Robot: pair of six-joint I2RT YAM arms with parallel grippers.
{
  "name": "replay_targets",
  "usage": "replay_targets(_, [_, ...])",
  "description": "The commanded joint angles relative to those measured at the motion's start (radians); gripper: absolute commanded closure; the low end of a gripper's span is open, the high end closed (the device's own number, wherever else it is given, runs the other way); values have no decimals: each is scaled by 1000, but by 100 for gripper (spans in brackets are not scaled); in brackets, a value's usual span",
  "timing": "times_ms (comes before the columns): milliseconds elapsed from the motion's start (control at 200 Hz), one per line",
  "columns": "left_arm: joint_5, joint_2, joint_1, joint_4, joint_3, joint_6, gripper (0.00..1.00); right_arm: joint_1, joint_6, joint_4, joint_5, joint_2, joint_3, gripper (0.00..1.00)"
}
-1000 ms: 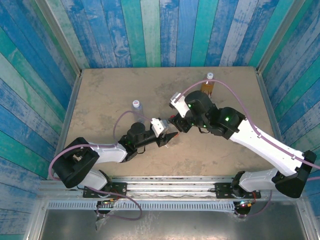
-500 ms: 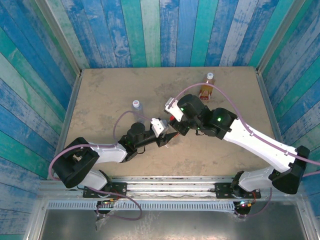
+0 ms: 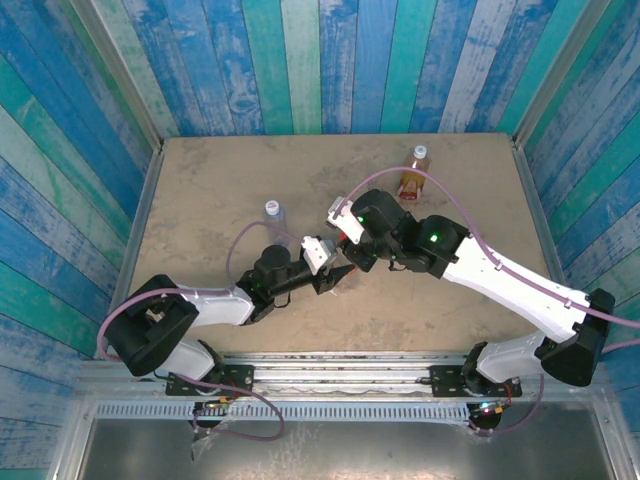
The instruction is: Screw on the bottle caps
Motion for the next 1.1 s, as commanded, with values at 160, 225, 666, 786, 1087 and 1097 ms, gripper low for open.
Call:
replay_targets(160, [4, 30, -2, -148, -44, 4, 43, 7, 48, -16, 42, 1, 18, 67])
replay_targets(225, [4, 29, -2, -148, -46, 3, 43, 8, 75, -15, 69, 2, 19, 68])
replay_targets(666, [6, 20, -3, -142, -57, 1, 43, -59, 232, -15, -22, -3, 20, 70])
replay_targets(786, [10, 20, -3, -142, -56, 1, 43, -79, 261, -20, -51, -2, 20, 70])
replay_targets(1087, [19, 22, -3, -144, -51, 8, 43, -129, 331, -47, -135, 25, 41, 72])
replay_targets(1097, [19, 22, -3, -143, -51, 8, 43, -131, 333, -47, -138, 26, 41, 72])
